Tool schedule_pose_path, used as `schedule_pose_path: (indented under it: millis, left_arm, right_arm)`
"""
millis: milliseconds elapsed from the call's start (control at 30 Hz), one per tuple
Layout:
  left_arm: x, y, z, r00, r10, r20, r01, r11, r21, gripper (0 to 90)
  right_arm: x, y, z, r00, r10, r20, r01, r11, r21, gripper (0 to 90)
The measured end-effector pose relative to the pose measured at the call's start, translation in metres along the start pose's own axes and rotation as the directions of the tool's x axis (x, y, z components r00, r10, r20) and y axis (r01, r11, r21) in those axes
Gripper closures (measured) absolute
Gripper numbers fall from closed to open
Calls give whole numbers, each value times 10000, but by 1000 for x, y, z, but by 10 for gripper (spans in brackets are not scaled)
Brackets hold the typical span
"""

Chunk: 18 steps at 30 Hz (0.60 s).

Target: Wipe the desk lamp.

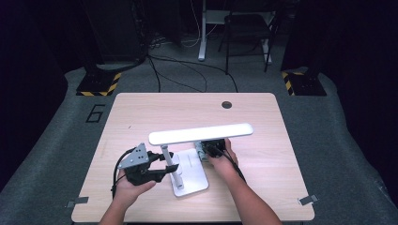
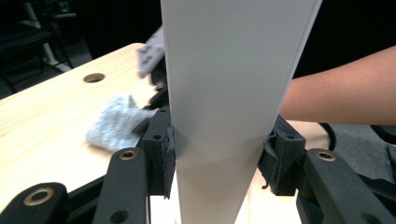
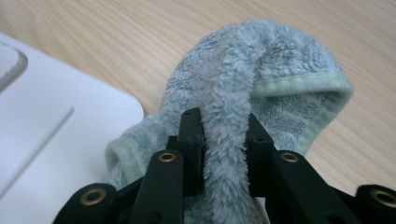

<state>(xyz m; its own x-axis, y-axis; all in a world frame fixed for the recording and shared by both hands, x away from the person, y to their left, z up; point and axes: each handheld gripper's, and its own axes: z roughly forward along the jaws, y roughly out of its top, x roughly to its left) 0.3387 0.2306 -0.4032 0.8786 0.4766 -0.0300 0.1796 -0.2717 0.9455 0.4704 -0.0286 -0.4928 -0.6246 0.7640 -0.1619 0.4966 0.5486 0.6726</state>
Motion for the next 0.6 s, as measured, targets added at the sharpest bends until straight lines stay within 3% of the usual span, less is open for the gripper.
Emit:
schedule_pose_path:
  millis: [100, 133, 200, 267, 300, 400, 433, 467, 500, 600]
  left_arm:
    - [5, -2, -3, 9998, -81, -196, 79, 9999, -94, 529]
    - [7, -2, -4, 9998, -73, -180, 72, 10000, -56, 529]
    - [9, -3, -4, 9998, -104, -176, 101, 9998, -142, 529]
    - [9, -3, -4, 9999, -141, -39, 140, 9998, -150, 527]
    - [9, -3, -3, 9999, -61, -82, 59, 9998, -192, 526]
    - [10, -4, -4, 9999, -137, 11, 138, 9998, -144, 524]
    - [10, -4, -4, 9998, -173, -15, 173, 9994, -290, 524]
    - [11, -5, -4, 9998, -174, 28, 175, 9995, -244, 523]
    - [11, -5, -4, 9998, -174, 28, 175, 9995, -244, 522]
    - [10, -6, -3, 9993, -338, 139, 342, 9989, -329, 521]
  right_arm:
    - [-2, -4, -2, 9995, 131, -292, -136, 9998, -163, 730]
    - [-2, -5, -4, 9993, 64, -372, -65, 10000, -33, 722]
    - [-1, -6, -2, 9982, -44, -605, 28, 9996, -274, 693]
    - [5, -5, -1, 9960, 192, -878, -217, 9994, -282, 590]
    - [6, -5, 0, 9963, 30, -861, -54, 9996, -283, 538]
    - [9, -2, 0, 9983, 183, -558, -206, 9990, -406, 470]
    - [9, -1, 2, 9975, 511, -478, -535, 9973, -506, 449]
    - [8, 0, 3, 9978, 551, -380, -570, 9970, -524, 435]
    - [8, 1, 6, 9962, 818, -290, -834, 9950, -551, 436]
    - [10, -1, 18, 9958, 812, -433, -823, 9963, -236, 494]
